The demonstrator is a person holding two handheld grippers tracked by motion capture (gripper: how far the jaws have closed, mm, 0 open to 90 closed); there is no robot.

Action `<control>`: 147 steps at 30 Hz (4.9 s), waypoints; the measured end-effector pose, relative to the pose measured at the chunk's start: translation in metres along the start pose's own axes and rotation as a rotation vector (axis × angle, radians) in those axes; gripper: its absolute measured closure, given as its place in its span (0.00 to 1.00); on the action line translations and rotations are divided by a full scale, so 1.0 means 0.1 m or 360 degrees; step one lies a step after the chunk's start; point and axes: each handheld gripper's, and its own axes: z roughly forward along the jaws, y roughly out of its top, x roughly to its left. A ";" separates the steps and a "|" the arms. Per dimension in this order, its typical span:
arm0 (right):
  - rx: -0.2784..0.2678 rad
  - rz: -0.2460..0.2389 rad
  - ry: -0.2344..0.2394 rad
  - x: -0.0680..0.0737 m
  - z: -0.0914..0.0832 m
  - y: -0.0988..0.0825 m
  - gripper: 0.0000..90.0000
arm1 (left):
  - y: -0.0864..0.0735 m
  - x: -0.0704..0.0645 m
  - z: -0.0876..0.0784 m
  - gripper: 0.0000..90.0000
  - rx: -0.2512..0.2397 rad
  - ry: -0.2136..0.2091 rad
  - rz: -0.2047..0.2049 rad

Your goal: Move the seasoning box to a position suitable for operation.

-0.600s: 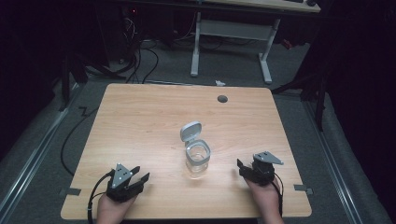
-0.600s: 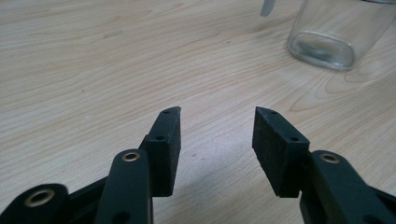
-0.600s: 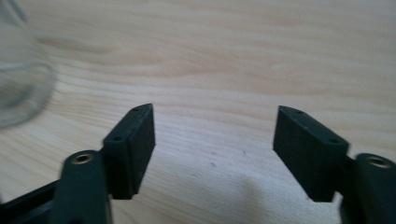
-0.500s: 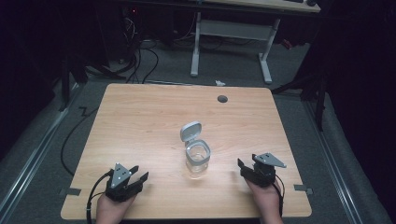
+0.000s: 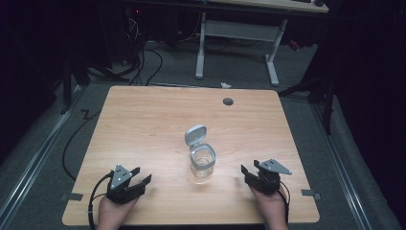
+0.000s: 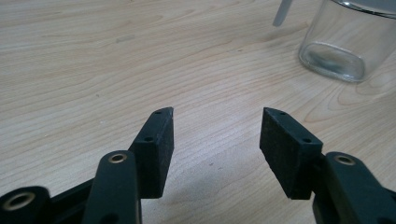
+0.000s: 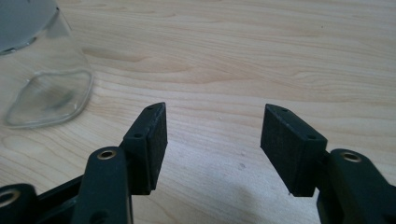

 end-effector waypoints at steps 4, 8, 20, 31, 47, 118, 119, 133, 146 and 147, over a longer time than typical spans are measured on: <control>-0.0026 -0.0033 0.0036 0.08 0.01 0.06 0.50 | 0.00 0.01 -0.03 0.49 -0.0004 0.0000 -0.0008; -0.0025 -0.0110 0.0072 0.18 0.06 0.13 0.62 | 0.01 0.00 -0.03 0.46 -0.0004 -0.0008 -0.0015; 0.0005 -0.0137 0.0243 0.41 0.23 0.21 0.85 | -0.01 -0.04 -0.02 0.42 -0.0003 -0.0021 0.0007; -0.0002 -0.0174 0.0267 0.48 0.30 0.33 1.00 | -0.05 -0.07 -0.02 0.40 0.0045 -0.0053 0.0030; 0.0008 -0.0243 0.0314 0.65 0.41 0.35 1.00 | -0.06 -0.05 0.01 0.52 0.0050 -0.0022 -0.0013; -0.0047 -0.0118 0.0291 0.45 0.09 0.08 0.94 | -0.44 -0.89 0.22 0.62 0.0160 -0.0344 0.0132; -0.0052 -0.0116 0.0280 0.44 0.08 0.09 0.94 | -0.46 -0.91 0.23 0.62 0.0168 -0.0345 0.0131; -0.0084 -0.0110 0.0292 0.43 0.11 0.27 0.99 | -0.60 -1.10 0.43 0.84 0.0205 -0.0379 0.0089; -0.0101 -0.0143 0.0323 0.54 0.32 0.64 0.99 | -0.59 -1.13 0.51 0.88 0.0180 -0.0378 0.0013; -0.0098 -0.0123 0.0329 0.54 0.34 0.65 0.99 | -0.58 -1.12 0.51 0.88 0.0186 -0.0373 -0.0016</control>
